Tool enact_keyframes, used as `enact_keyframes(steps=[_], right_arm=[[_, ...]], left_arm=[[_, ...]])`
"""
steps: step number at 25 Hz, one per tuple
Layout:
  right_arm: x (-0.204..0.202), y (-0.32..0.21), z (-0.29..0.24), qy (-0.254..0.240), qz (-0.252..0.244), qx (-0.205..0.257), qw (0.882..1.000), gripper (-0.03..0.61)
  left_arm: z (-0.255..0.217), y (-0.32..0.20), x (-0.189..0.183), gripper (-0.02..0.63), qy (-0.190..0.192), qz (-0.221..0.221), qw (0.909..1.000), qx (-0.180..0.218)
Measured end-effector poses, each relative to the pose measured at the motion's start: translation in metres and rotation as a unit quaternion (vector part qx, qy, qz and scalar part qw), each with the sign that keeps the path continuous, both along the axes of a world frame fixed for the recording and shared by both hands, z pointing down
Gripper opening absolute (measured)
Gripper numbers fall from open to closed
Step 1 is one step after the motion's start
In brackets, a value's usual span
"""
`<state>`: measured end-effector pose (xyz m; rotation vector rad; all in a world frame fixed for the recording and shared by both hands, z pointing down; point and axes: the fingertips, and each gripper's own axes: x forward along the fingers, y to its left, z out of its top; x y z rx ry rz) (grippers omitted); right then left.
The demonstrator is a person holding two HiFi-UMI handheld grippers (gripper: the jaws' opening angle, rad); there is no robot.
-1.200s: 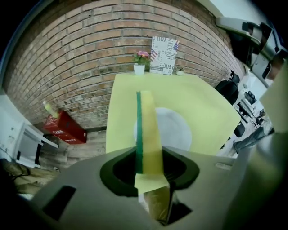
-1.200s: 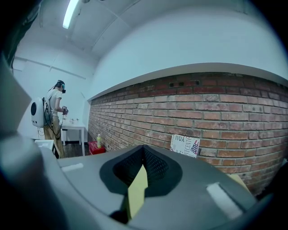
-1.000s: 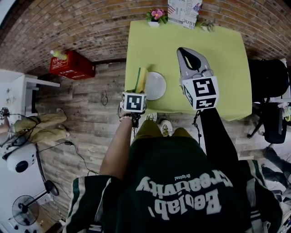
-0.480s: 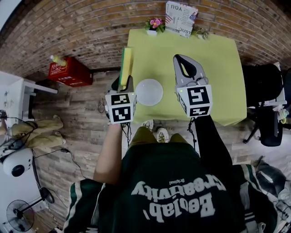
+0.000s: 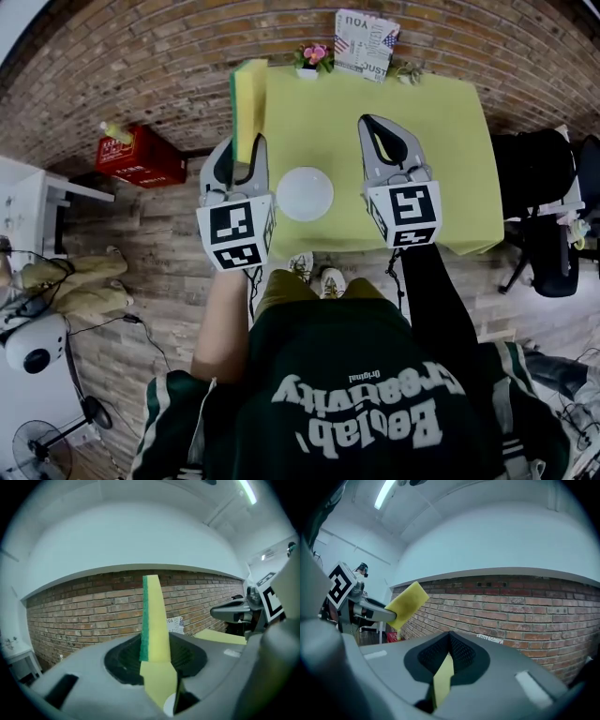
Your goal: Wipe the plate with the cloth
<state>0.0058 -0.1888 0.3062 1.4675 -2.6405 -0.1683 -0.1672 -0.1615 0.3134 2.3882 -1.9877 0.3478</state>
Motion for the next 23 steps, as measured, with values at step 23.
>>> enact_keyframes(steps=[23], right_arm=[[-0.008,0.011,0.007,0.001,-0.012,0.002,1.0,0.012]], left_arm=[[-0.006,0.011,-0.005,0.137,0.009,-0.006,0.9998,0.015]])
